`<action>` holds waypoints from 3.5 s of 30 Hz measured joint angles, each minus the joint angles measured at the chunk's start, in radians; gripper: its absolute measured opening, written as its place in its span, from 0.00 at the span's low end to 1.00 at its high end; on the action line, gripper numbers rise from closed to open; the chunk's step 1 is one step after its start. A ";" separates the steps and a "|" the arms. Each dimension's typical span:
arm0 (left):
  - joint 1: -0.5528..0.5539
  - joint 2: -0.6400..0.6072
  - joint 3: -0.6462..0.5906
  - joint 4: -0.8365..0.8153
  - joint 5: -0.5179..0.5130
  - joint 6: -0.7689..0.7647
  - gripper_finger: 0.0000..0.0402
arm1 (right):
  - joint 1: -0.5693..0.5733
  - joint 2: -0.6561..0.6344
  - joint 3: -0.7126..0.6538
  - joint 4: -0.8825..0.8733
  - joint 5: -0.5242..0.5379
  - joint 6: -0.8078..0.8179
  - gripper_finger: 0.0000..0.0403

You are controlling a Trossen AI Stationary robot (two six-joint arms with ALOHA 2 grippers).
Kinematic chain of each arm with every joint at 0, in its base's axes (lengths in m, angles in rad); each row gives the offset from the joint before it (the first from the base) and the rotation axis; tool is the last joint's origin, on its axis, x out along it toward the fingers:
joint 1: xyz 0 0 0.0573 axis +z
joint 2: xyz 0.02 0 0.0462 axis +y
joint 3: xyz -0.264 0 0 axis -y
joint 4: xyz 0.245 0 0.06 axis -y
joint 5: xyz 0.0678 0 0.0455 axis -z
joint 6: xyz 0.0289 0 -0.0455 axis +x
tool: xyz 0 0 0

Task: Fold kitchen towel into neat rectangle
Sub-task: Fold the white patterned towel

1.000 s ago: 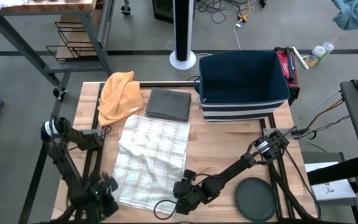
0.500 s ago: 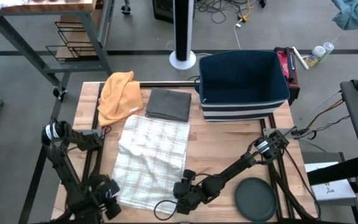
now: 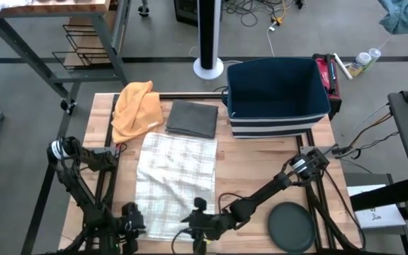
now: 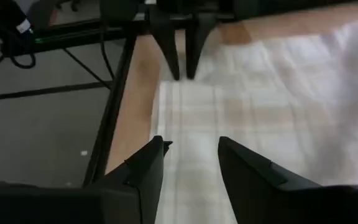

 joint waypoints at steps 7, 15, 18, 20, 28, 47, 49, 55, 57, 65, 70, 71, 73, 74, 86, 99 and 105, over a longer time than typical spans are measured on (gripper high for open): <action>0.000 0.002 0.052 -0.055 0.073 0.051 0.26 | -0.076 0.064 0.001 -0.116 -0.031 -0.016 0.34; 0.002 0.002 0.215 -0.264 -0.103 0.171 0.30 | -0.087 0.165 0.010 -0.068 -0.063 0.057 0.28; 0.022 0.001 0.192 -0.259 -0.145 0.184 0.30 | -0.087 0.180 0.010 -0.067 -0.061 0.084 0.27; 0.032 0.002 0.139 -0.194 -0.129 0.202 0.29 | -0.087 0.183 0.010 -0.066 -0.057 0.094 0.27; 0.013 0.090 -0.005 0.320 -0.083 0.287 0.28 | -0.096 0.176 0.005 -0.055 -0.078 0.119 0.29; -0.106 0.207 0.299 -0.197 -0.153 0.265 0.28 | -0.135 0.157 0.003 -0.038 -0.064 0.058 0.26; -0.107 0.155 0.257 -0.203 -0.162 0.264 0.28 | -0.120 0.131 0.001 -0.048 -0.057 0.020 0.27; -0.079 0.014 0.112 -0.184 -0.228 0.266 0.28 | -0.077 0.054 0.007 -0.065 0.098 -0.160 0.32; -0.049 -0.024 0.026 -0.137 -0.276 0.259 0.28 | -0.102 0.050 0.006 -0.057 0.109 -0.181 0.33; 0.046 -0.043 -0.309 0.450 -0.262 0.308 0.28 | -0.129 0.130 0.000 -0.028 -0.139 -0.062 0.33; 0.030 -0.054 -0.334 0.515 -0.201 0.269 0.28 | -0.091 0.112 0.001 -0.043 -0.198 -0.080 0.33; 0.030 -0.064 -0.333 0.506 -0.186 0.269 0.28 | -0.089 0.100 -0.002 -0.056 -0.187 -0.091 0.34; 0.031 -0.079 -0.325 0.475 -0.159 0.267 0.28 | -0.094 0.078 -0.003 -0.093 -0.147 -0.127 0.35; 0.031 -0.090 -0.320 0.453 -0.135 0.265 0.28 | -0.103 0.061 -0.003 -0.116 -0.119 -0.148 0.36; 0.035 -0.241 -0.304 0.060 -0.097 0.194 0.28 | -0.271 0.102 -0.093 0.165 -0.105 -0.138 0.37; 0.037 -0.248 -0.343 0.077 -0.112 0.166 0.28 | -0.296 0.076 -0.102 -0.067 0.032 -0.265 0.33; 0.037 -0.252 -0.345 0.066 -0.113 0.141 0.28 | -0.326 -0.074 -0.123 -0.299 0.022 -0.356 0.36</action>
